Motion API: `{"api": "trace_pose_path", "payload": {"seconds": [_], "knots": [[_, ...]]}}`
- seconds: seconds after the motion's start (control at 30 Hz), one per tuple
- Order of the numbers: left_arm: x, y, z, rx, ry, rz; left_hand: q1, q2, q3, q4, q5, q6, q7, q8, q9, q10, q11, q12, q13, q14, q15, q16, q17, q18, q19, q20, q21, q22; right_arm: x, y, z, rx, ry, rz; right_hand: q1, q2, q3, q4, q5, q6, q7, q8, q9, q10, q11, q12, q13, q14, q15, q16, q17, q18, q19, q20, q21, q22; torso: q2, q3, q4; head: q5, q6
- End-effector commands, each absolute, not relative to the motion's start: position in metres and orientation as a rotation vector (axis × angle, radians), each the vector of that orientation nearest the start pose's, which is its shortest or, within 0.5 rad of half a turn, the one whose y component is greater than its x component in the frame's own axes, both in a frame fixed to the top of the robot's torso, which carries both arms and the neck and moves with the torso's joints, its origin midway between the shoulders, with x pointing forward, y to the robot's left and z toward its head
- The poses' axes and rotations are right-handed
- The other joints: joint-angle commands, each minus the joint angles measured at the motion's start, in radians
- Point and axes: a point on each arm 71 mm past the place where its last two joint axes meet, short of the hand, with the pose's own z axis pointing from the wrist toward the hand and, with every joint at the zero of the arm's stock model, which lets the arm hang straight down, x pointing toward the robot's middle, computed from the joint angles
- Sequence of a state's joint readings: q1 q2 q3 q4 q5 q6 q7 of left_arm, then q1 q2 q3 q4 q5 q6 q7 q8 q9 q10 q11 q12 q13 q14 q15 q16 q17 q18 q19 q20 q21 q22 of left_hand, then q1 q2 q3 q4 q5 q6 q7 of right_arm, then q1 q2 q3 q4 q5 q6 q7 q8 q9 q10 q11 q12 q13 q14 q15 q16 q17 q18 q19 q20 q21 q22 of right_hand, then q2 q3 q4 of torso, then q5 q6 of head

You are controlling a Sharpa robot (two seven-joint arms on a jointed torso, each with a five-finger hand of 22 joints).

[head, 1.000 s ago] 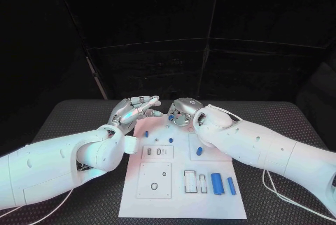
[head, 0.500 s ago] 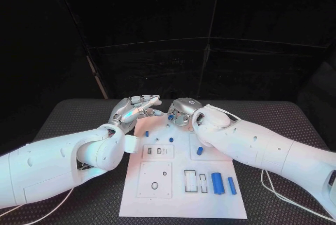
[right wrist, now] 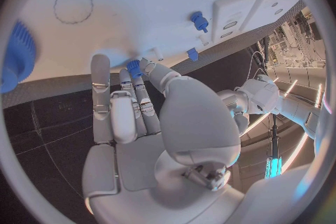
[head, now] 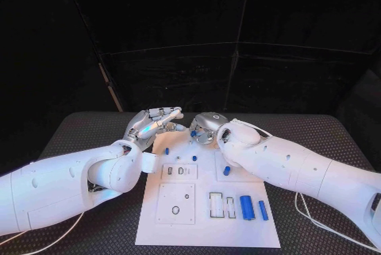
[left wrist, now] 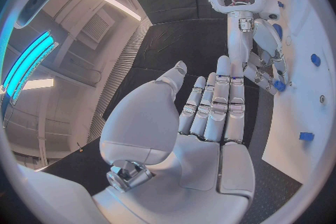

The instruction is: Assemble the parts on the task board

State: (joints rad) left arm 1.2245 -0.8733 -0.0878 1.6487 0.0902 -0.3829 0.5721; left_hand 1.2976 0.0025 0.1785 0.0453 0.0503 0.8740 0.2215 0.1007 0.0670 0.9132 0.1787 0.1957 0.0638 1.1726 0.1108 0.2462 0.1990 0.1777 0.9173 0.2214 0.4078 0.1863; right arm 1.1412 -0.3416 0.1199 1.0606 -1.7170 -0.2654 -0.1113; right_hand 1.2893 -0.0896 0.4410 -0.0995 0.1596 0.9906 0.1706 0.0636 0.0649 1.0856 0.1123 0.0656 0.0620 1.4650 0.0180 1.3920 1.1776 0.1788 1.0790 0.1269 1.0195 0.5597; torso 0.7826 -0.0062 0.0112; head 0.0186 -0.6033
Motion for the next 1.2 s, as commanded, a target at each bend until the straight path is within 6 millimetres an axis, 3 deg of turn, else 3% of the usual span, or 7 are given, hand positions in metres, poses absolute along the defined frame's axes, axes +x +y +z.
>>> {"api": "trace_pose_path", "payload": {"seconds": [0.03,0.33,0.43,0.63,0.87,1.1,1.2], "knots": [[0.465,0.193,-0.164,-1.092,1.272,-1.669,0.001,0.010,0.000,-0.008,0.005,0.002,0.022,-0.005,-0.001,-0.001,0.004,-0.006,-0.001,-0.004,0.003,-0.005,0.001,0.003,0.004,-0.002,0.005,0.001,0.550,-0.063,-0.185,-0.302,1.563,0.609,0.004,-0.013,-0.005,0.009,-0.007,-0.016,0.000,-0.002,-0.001,-0.020,0.001,-0.003,0.002,0.030,0.007,-0.001,-0.005,0.006,-0.010,-0.001,-0.008,-0.009,-0.001,-0.0004,-0.0005,0.001,0.001],[0.465,0.195,-0.164,-1.093,1.271,-1.665,0.001,0.010,0.000,-0.008,0.005,0.002,0.022,-0.005,-0.001,-0.001,0.004,-0.006,-0.001,-0.004,0.003,-0.005,0.001,0.003,0.004,-0.002,0.005,0.001,0.545,-0.072,-0.179,-0.282,1.528,0.617,0.004,-0.018,-0.013,0.013,-0.009,-0.027,-0.001,-0.001,0.000,-0.035,0.002,0.000,0.002,0.028,0.008,-0.006,-0.013,0.007,-0.014,0.000,-0.014,-0.018,-0.001,0.0021,-0.0043,0.003,0.002],[0.466,0.195,-0.164,-1.093,1.271,-1.664,0.001,0.010,0.000,-0.008,0.005,0.002,0.022,-0.005,-0.001,-0.001,0.004,-0.006,-0.001,-0.004,0.003,-0.005,0.001,0.003,0.004,-0.002,0.005,0.001,0.543,-0.081,-0.176,-0.264,1.507,0.623,0.003,-0.019,-0.015,0.015,-0.008,-0.027,-0.001,0.000,0.000,-0.034,0.002,0.003,0.003,0.028,0.007,-0.006,-0.014,0.007,-0.014,0.000,-0.014,-0.019,-0.002,0.0013,-0.0024,0.001,0.004],[0.466,0.197,-0.164,-1.094,1.268,-1.659,0.001,0.010,0.000,-0.008,0.005,0.002,0.022,-0.005,-0.001,-0.001,0.004,-0.006,-0.001,-0.004,0.003,-0.005,0.001,0.003,0.004,-0.002,0.005,0.001,0.535,-0.113,-0.166,-0.181,1.466,0.643,0.002,-0.022,-0.025,0.025,0.001,-0.028,0.000,0.002,0.002,-0.013,-0.002,0.021,0.007,0.029,0.005,-0.004,-0.011,0.007,-0.010,-0.001,-0.013,-0.018,-0.006,0.0023,-0.0090,-0.001,0.011],[0.467,0.199,-0.165,-1.097,1.266,-1.654,0.001,0.011,0.001,-0.009,0.005,0.002,0.022,-0.006,-0.001,-0.001,0.004,-0.007,-0.001,-0.005,0.003,-0.006,0.001,0.003,0.003,-0.002,0.005,0.001,0.529,-0.156,-0.157,-0.041,1.494,0.651,-0.006,-0.033,-0.039,0.044,0.005,-0.046,0.002,-0.001,0.000,0.027,-0.007,0.047,0.011,0.033,0.002,0.004,0.003,0.004,-0.001,-0.004,-0.007,-0.010,-0.014,0.0071,-0.0189,0.002,0.011],[0.468,0.200,-0.166,-1.100,1.267,-1.652,0.001,0.011,0.001,-0.009,0.005,0.002,0.022,-0.006,-0.001,-0.001,0.004,-0.007,-0.001,-0.005,0.003,-0.006,0.001,0.003,0.003,-0.002,0.005,0.001,0.522,-0.195,-0.156,0.028,1.608,0.592,-0.020,-0.059,-0.086,0.075,0.009,-0.061,-0.001,0.003,0.002,0.171,-0.029,0.128,0.046,0.044,-0.015,0.028,0.049,-0.003,0.029,-0.016,0.021,0.033,-0.018,0.0094,-0.0233,-0.003,0.013],[0.469,0.199,-0.166,-1.101,1.268,-1.651,0.001,0.011,0.001,-0.009,0.005,0.002,0.022,-0.006,-0.001,-0.001,0.004,-0.007,-0.001,-0.005,0.003,-0.006,0.001,0.003,0.003,-0.002,0.005,0.001,0.520,-0.208,-0.158,0.041,1.662,0.555,-0.002,-0.071,-0.142,0.101,0.008,-0.060,-0.015,0.009,0.005,0.228,-0.046,0.192,0.095,0.045,-0.031,0.035,0.059,-0.004,0.038,-0.031,0.024,0.037,-0.017,0.0086,-0.0224,-0.008,0.015]]}}
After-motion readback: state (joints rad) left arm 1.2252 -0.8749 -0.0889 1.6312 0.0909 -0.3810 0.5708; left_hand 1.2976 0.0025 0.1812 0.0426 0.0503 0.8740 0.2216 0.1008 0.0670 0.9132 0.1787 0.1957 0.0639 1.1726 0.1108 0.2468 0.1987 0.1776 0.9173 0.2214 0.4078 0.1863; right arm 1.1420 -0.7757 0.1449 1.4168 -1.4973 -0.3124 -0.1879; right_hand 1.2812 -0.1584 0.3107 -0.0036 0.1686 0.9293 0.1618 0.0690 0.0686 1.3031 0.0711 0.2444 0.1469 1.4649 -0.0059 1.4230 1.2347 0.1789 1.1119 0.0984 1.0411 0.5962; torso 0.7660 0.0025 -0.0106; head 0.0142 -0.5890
